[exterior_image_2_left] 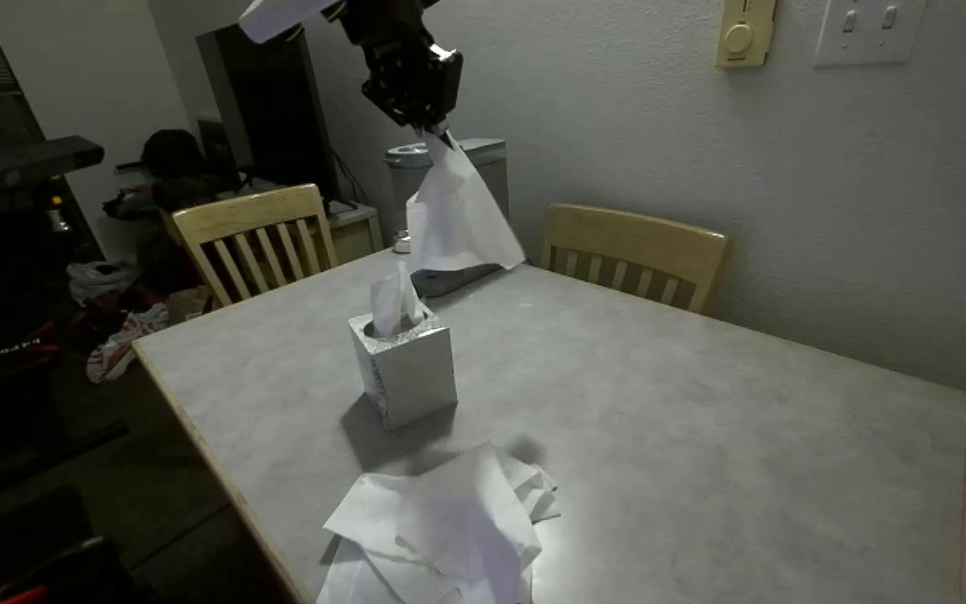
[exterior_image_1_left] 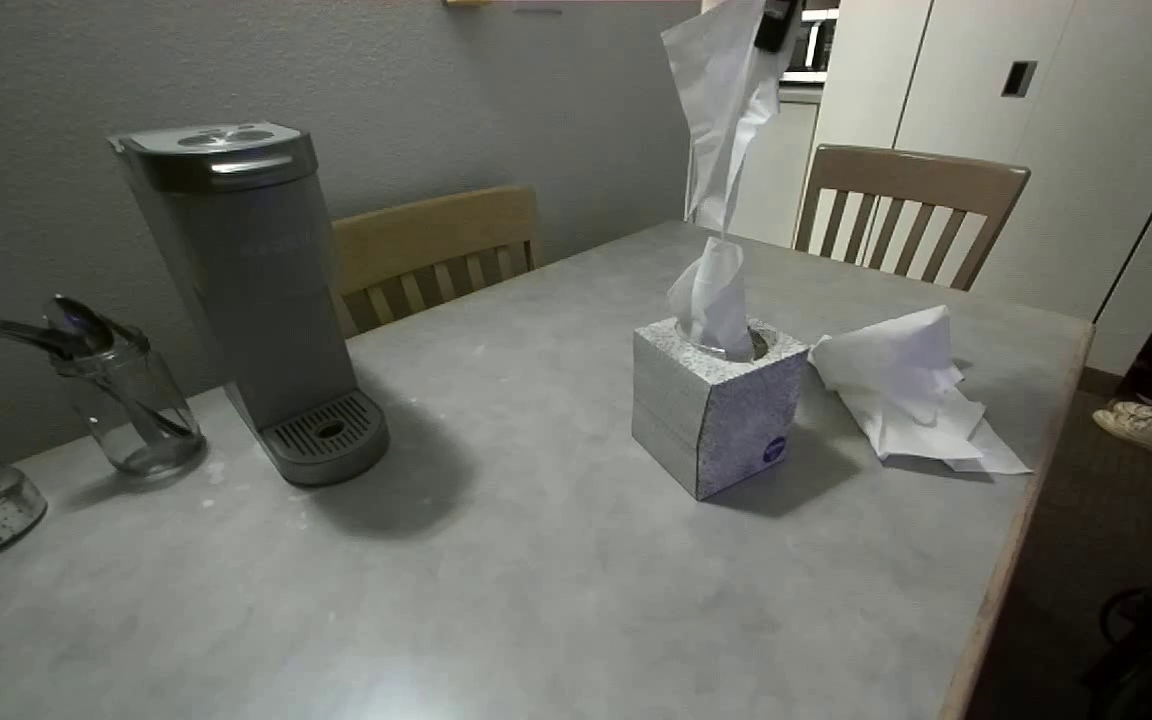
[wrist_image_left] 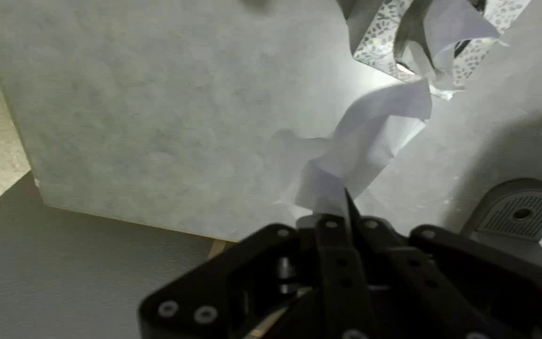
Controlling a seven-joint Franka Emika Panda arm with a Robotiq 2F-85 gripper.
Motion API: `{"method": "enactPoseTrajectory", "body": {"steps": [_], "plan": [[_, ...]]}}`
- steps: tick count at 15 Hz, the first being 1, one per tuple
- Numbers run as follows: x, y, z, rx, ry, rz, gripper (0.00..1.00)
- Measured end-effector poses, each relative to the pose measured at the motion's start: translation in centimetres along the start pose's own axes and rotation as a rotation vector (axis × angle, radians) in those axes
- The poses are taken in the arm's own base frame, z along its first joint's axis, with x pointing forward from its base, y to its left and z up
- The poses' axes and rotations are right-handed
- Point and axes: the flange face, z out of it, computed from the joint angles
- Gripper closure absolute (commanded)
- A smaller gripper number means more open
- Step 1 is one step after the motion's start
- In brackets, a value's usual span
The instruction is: Take a tissue paper from the tissue box and put it on the table
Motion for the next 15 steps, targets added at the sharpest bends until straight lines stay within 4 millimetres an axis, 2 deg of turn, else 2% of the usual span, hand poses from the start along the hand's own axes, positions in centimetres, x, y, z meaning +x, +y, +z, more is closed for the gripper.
{"method": "enactPoseTrajectory", "body": {"steps": [5, 9, 12, 15], "plan": [[-1.3, 3.8, -1.4, -0.07, 0.008, 0.047, 1.0], [-3.4, 6.7, -2.0, -0.093, 0.001, 0.102, 1.0], [-5.9, 8.5, -1.2, -0.093, -0.029, 0.15, 1.0], [-9.3, 9.8, 0.6, -0.085, -0.084, 0.211, 1.0]]}}
